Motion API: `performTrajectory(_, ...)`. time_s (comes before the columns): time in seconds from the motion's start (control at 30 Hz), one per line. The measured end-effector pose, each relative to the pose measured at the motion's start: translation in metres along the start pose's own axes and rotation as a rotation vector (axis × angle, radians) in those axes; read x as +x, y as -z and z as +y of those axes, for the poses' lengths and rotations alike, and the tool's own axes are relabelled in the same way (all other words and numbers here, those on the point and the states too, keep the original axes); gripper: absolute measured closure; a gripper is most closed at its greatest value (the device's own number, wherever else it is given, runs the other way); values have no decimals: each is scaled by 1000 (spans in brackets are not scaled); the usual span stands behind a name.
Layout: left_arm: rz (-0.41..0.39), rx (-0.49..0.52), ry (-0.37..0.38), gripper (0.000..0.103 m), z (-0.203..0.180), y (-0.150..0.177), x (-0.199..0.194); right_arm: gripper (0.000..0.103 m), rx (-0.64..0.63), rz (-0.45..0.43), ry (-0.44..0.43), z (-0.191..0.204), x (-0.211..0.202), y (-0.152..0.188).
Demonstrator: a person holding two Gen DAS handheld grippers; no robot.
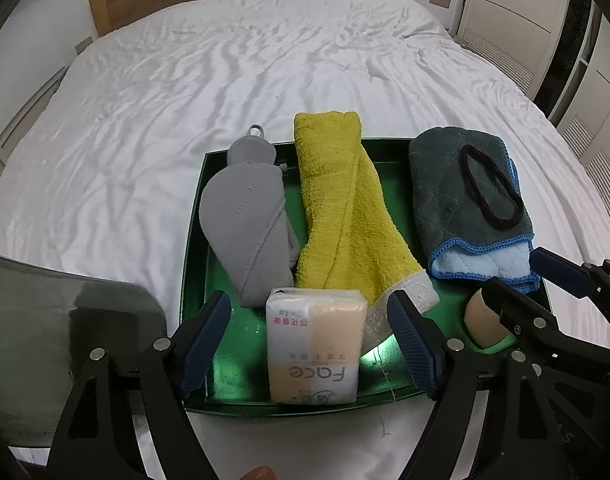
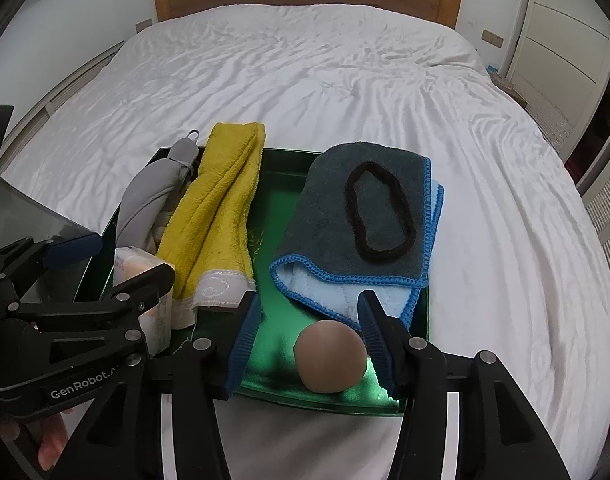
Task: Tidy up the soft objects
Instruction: 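Lower the tissue pack onto the tray and open the left tool, then lift both tools away and move over the white mesh cloth and plastic tube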
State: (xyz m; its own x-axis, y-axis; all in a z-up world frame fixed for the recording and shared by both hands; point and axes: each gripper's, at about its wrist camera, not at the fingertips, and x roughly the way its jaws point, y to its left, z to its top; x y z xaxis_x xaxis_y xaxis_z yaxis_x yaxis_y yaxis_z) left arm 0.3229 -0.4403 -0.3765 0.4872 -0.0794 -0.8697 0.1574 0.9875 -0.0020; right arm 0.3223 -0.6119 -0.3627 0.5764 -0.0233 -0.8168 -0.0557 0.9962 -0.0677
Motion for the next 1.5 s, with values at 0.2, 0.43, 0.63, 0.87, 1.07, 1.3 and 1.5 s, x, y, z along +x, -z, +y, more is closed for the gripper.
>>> performTrajectory(0.2, -5, 8, -14, 26, -1, 0, -7, 48, 7, -5, 0, 1, -5, 2)
performTrajectory(0.43, -17, 4, 15, 27, -2, 3, -22, 45, 6, -31, 32, 0, -25, 7)
performTrajectory(0.63, -38, 12, 58, 3, -10, 15, -49, 43, 32, -56, 79, -9, -58, 16)
performTrajectory(0.87, -94, 21, 116, 3, -9, 32, -91, 42, 50, -69, 110, -10, -99, 33)
performTrajectory(1.07, -114, 5, 162, 3, 10, 68, -132, 40, 61, -68, 115, 3, -123, 49)
performTrajectory(1.3, -109, 55, 173, 3, 32, 126, -176, 40, 61, -34, 105, 35, -144, 76)
performTrajectory(1.5, -26, 70, 169, 3, 77, 179, -199, 40, 37, 0, 43, 84, -161, 97)
